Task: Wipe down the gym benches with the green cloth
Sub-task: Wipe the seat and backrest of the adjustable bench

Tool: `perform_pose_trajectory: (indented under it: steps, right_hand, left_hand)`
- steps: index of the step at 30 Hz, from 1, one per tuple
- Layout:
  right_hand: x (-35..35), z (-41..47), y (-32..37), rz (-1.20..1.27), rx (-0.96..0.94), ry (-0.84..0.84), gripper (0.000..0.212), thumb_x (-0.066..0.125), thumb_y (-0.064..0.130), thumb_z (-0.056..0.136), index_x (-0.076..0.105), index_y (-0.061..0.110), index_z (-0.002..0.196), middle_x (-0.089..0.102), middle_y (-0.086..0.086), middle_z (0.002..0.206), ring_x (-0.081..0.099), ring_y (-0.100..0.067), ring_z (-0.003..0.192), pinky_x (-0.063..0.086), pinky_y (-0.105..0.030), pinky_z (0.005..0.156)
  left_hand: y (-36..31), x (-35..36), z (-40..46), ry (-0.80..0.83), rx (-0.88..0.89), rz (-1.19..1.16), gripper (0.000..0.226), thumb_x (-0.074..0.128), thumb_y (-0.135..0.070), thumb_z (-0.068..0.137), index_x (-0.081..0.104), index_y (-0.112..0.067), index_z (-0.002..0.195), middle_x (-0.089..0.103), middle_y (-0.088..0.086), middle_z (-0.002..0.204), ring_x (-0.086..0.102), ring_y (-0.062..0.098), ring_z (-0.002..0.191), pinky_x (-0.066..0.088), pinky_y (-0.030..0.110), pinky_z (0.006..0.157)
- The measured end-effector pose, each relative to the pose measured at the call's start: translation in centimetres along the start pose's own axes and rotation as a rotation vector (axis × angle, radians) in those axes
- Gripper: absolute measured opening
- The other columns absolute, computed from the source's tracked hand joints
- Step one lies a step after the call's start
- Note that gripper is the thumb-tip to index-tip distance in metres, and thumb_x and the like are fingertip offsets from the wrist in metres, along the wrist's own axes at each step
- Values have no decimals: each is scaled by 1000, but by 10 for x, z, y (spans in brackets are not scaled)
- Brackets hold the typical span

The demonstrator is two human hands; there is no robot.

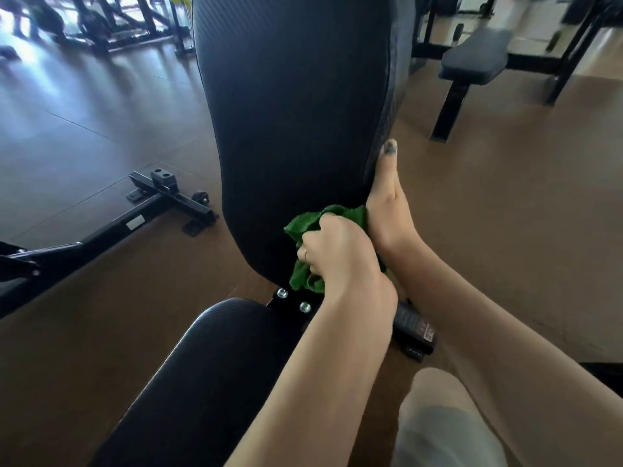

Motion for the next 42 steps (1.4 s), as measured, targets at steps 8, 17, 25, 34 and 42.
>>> perform_pose_trajectory:
  steps: [8, 17, 25, 34, 42]
  right_hand:
    - [0, 3, 3, 86, -90, -6, 70, 18, 69, 102, 52, 29, 149, 61, 7, 145, 51, -7, 137, 36, -40, 120]
    - [16, 1, -1, 187, 29, -139, 82, 23, 81, 94, 42, 32, 157, 49, 11, 157, 40, -7, 147, 30, -38, 125]
    - [29, -2, -1, 182, 84, -304, 81, 18, 83, 90, 47, 40, 152, 56, 14, 149, 49, -11, 140, 35, -42, 121]
    - [22, -5, 1, 164, 21, -307, 50, 21, 61, 107, 66, 44, 120, 69, 18, 123, 59, 4, 119, 42, -28, 106]
    - [31, -3, -8, 198, 70, -317, 67, 18, 65, 103, 37, 33, 159, 44, 13, 159, 35, -10, 150, 26, -39, 127]
  left_hand:
    - [2, -3, -8, 80, 1316, 308, 51, 39, -1, 103, 36, 8, 154, 29, 18, 165, 25, 27, 156, 23, 44, 128]
    - [8, -38, 74, 9, 1823, 777, 53, 47, -16, 98, 36, -12, 150, 34, 6, 153, 43, 27, 135, 28, 29, 121]
    - [2, -56, 78, 160, 1747, 753, 48, 47, -2, 97, 40, -10, 144, 32, 4, 157, 39, 30, 142, 26, 33, 124]
    - [-36, -14, 76, -14, 1809, 287, 38, 56, 13, 92, 51, -3, 126, 48, 11, 137, 51, 33, 129, 40, 40, 115]
    - [21, -50, 110, -203, 1349, 274, 27, 41, 6, 98, 56, 16, 118, 48, 23, 131, 47, 20, 127, 39, 33, 115]
Point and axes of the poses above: each hand's wrist, its own z-axis towards the middle knuckle, its own x-axis out of the palm, y = z × x, the point moved 1 cm from there along z, towards the middle knuckle
